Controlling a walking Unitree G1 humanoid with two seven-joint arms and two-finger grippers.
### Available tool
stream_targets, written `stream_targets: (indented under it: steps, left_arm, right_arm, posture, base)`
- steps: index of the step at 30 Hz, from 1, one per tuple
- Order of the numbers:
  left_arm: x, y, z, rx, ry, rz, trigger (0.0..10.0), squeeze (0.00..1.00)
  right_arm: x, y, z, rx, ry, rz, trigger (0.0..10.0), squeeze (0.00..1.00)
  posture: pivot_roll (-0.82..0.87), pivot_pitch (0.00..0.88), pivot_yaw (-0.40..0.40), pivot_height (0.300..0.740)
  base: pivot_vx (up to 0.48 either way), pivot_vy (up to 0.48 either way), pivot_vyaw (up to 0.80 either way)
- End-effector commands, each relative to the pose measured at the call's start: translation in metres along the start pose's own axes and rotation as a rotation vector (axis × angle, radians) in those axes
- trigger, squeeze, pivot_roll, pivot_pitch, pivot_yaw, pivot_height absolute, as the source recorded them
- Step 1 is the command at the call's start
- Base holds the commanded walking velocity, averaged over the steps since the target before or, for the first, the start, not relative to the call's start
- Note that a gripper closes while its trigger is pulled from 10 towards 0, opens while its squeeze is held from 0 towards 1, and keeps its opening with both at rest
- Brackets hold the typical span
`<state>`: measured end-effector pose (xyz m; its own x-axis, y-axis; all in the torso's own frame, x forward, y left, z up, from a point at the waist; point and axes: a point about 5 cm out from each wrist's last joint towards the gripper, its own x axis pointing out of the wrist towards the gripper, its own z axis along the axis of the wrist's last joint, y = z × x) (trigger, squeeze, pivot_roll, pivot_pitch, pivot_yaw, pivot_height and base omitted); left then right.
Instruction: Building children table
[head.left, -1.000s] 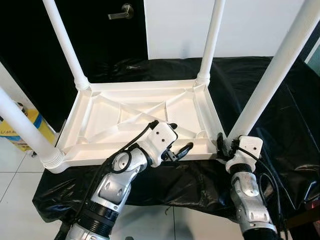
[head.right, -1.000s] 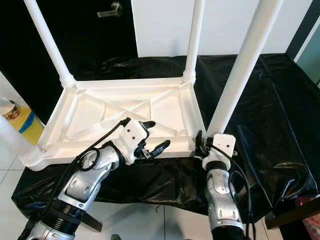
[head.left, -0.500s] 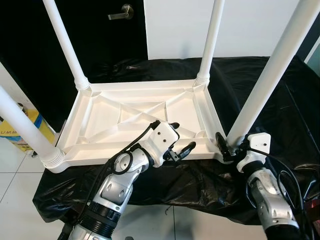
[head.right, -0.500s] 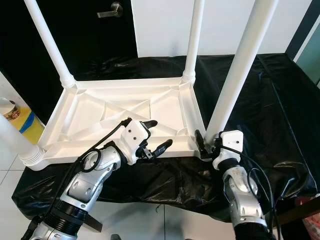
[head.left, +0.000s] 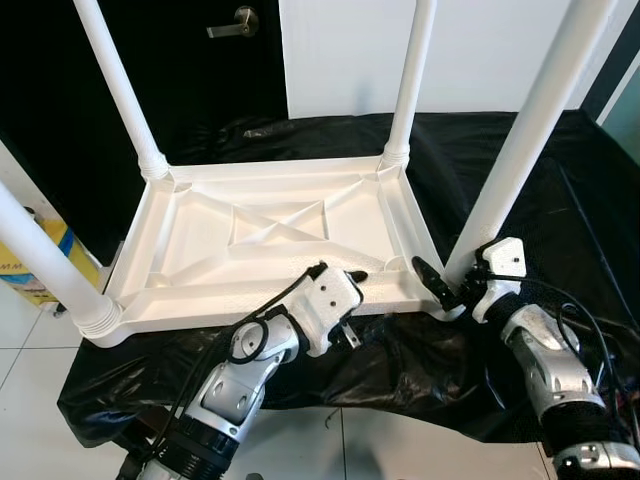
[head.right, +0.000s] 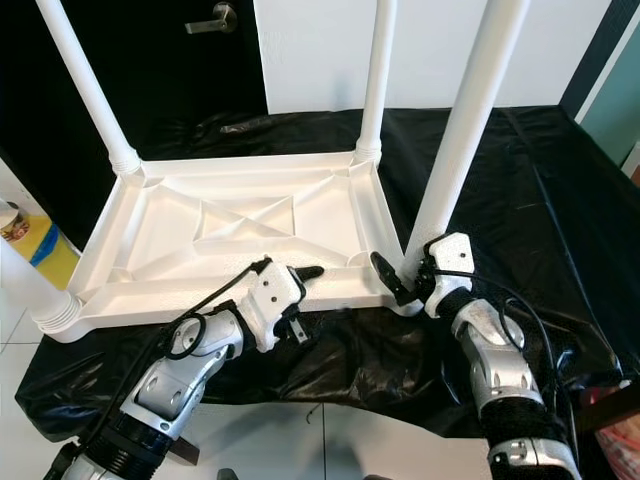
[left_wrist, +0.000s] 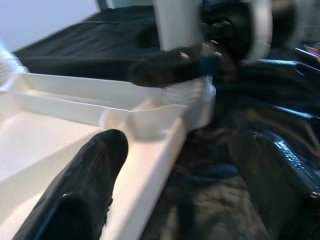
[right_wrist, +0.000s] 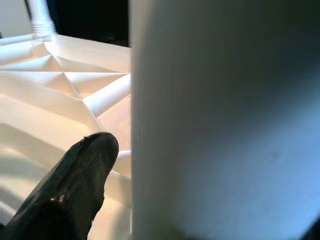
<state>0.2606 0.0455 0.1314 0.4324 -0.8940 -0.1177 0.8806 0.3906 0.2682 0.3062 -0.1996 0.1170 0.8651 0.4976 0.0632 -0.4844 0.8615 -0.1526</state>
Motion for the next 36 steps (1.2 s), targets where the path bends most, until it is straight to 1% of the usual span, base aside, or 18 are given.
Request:
stream_targets:
  steps: [1, 2, 3, 5, 6, 10, 11, 14, 15, 16, 18, 19, 25, 26, 28, 31, 33, 36]
  left_arm:
    - [0.0, -0.004, -0.005, -0.008, 0.019, -0.032, 10.0, 0.0]
    - [0.001, -0.004, -0.005, -0.005, 0.018, -0.037, 10.0, 0.0]
    - [0.002, -0.003, -0.004, 0.0, 0.015, -0.039, 10.0, 0.0]
    - [0.002, -0.003, -0.004, 0.0, 0.015, -0.039, 10.0, 0.0]
    - [0.003, -0.002, -0.004, 0.006, 0.014, -0.038, 10.0, 0.0]
    - [0.005, -0.001, -0.004, 0.016, 0.013, -0.033, 10.0, 0.0]
    - [0.007, 0.003, -0.003, 0.028, 0.01, -0.015, 10.0, 0.0]
    - [0.007, 0.005, -0.003, 0.035, 0.012, -0.004, 10.0, 0.0]
    - [0.007, 0.007, -0.004, 0.039, 0.014, 0.002, 10.0, 0.0]
    - [0.008, 0.007, -0.003, 0.039, 0.012, 0.006, 10.0, 0.0]
    - [0.007, 0.008, -0.002, 0.036, 0.007, 0.008, 10.0, 0.0]
    - [0.007, 0.008, -0.002, 0.036, 0.005, 0.01, 10.0, 0.0]
    - [0.008, 0.01, -0.005, 0.035, 0.004, 0.028, 10.0, 0.0]
    - [0.008, 0.011, -0.006, 0.033, 0.004, 0.034, 10.0, 0.0]
    - [0.008, 0.011, -0.006, 0.032, 0.002, 0.039, 10.0, 0.0]
    - [0.006, 0.011, -0.009, 0.012, 0.0, 0.061, 10.0, 0.0]
    - [0.006, 0.011, -0.009, 0.012, 0.0, 0.061, 10.0, 0.0]
    - [0.003, 0.01, -0.011, 0.003, 0.005, 0.066, 10.0, 0.0]
  right_arm:
    - [0.004, 0.005, -0.003, -0.006, 0.024, 0.053, 9.8, 0.0]
    - [0.004, 0.004, -0.004, -0.005, 0.029, 0.07, 9.8, 0.0]
    - [0.004, 0.003, -0.004, -0.002, 0.032, 0.08, 3.9, 0.0]
    - [0.004, 0.003, -0.004, -0.002, 0.032, 0.08, 3.9, 0.0]
    - [0.003, 0.002, -0.006, 0.0, 0.036, 0.085, 0.0, 0.0]
    - [0.001, 0.003, -0.01, 0.015, 0.042, 0.081, 0.0, 0.0]
    - [-0.003, 0.006, -0.019, 0.045, 0.063, 0.062, 0.0, 0.0]
    - [-0.005, 0.008, -0.022, 0.065, 0.067, 0.043, 0.0, 0.0]
    - [-0.005, 0.008, -0.024, 0.077, 0.069, 0.03, 0.7, 0.0]
    - [-0.006, 0.01, -0.027, 0.09, 0.07, 0.017, 5.8, 0.0]
    - [-0.007, 0.011, -0.029, 0.101, 0.07, 0.007, 5.8, 0.0]
    - [-0.007, 0.012, -0.03, 0.107, 0.071, 0.001, 10.0, 0.0]
    - [-0.008, 0.019, -0.037, 0.137, 0.084, -0.082, 10.0, 0.0]
    - [-0.008, 0.02, -0.04, 0.122, 0.105, -0.142, 10.0, 0.0]
    - [-0.008, 0.02, -0.04, 0.106, 0.104, -0.187, 10.0, 0.0]
    - [-0.007, 0.026, -0.044, 0.14, 0.113, -0.306, 10.0, 0.0]
    - [-0.007, 0.026, -0.044, 0.14, 0.113, -0.306, 10.0, 0.0]
    - [-0.008, 0.03, -0.048, 0.143, 0.142, -0.402, 10.0, 0.0]
  posture:
    - [-0.02, 0.014, -0.007, 0.74]
    - [-0.02, 0.012, -0.006, 0.74]
    - [-0.03, 0.001, -0.005, 0.74]
    - [-0.03, 0.001, -0.005, 0.74]
    - [-0.03, 0.0, -0.003, 0.74]
    - [-0.03, 0.0, -0.009, 0.74]
    - [-0.03, 0.0, -0.01, 0.74]
    - [-0.03, 0.0, -0.011, 0.74]
    - [-0.03, 0.0, -0.011, 0.74]
    - [-0.03, 0.0, -0.011, 0.74]
    - [-0.03, 0.0, -0.011, 0.74]
    - [-0.03, 0.0, -0.012, 0.74]
    - [-0.03, 0.0, -0.017, 0.74]
    - [-0.03, 0.0, -0.021, 0.74]
    - [-0.03, 0.0, -0.021, 0.74]
    - [-0.04, 0.0, -0.019, 0.74]
    - [-0.04, 0.0, -0.019, 0.74]
    - [-0.04, 0.0, -0.016, 0.74]
  base:
    - [0.0, 0.0, 0.0]
    - [0.0, 0.0, 0.0]
    - [0.0, 0.0, 0.0]
    - [0.0, 0.0, 0.0]
    - [0.0, 0.0, 0.0]
    - [0.0, 0.0, 0.0]
    - [0.0, 0.0, 0.0]
    - [0.0, 0.0, 0.0]
    - [0.0, 0.0, 0.0]
    - [0.0, 0.0, 0.0]
    - [0.0, 0.0, 0.0]
    - [0.0, 0.0, 0.0]
    - [0.0, 0.0, 0.0]
    - [0.0, 0.0, 0.0]
    - [0.0, 0.0, 0.0]
    - [0.0, 0.0, 0.0]
    - [0.0, 0.0, 0.0]
    - [0.0, 0.0, 0.0]
